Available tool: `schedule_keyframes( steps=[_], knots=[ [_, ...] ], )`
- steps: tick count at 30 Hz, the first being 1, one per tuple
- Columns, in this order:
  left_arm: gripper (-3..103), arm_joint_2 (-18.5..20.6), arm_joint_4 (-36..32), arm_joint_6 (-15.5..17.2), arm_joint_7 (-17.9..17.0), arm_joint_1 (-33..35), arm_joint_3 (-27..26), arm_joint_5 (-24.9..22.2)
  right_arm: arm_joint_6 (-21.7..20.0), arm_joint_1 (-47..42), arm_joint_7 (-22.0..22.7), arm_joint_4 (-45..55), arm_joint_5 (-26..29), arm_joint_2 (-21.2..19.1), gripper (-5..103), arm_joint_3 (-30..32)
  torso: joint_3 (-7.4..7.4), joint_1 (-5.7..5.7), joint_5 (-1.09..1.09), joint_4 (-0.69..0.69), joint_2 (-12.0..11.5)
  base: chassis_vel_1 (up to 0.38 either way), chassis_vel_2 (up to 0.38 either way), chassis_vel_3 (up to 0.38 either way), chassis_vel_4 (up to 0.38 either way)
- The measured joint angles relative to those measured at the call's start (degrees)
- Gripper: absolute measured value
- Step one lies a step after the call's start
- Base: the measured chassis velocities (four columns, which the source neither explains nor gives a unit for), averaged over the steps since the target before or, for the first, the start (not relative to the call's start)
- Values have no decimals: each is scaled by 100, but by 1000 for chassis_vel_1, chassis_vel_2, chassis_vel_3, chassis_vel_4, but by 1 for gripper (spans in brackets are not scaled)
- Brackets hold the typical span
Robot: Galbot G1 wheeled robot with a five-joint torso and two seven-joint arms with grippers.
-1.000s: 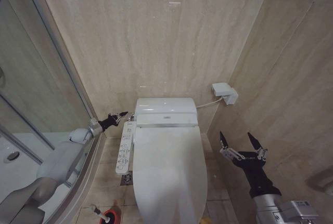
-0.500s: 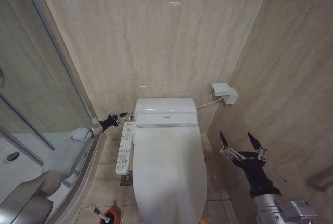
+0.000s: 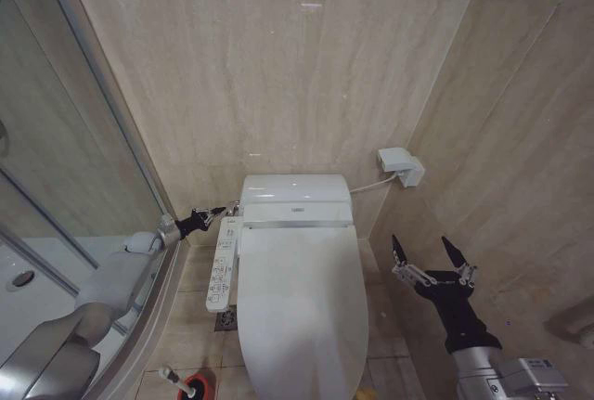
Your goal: Open the toilet lid, clean the toilet bowl with a toilet brush, close the toilet lid, and flush.
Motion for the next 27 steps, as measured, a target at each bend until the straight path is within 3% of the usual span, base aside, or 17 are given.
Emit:
schedule_keyframes(
  steps=[27],
  knots=[
    [0,-81,73,-1,25,47,0,37,0,0,0,0,0,0,100,0,0,0,0,0,0,0,0,0,0]
  ],
)
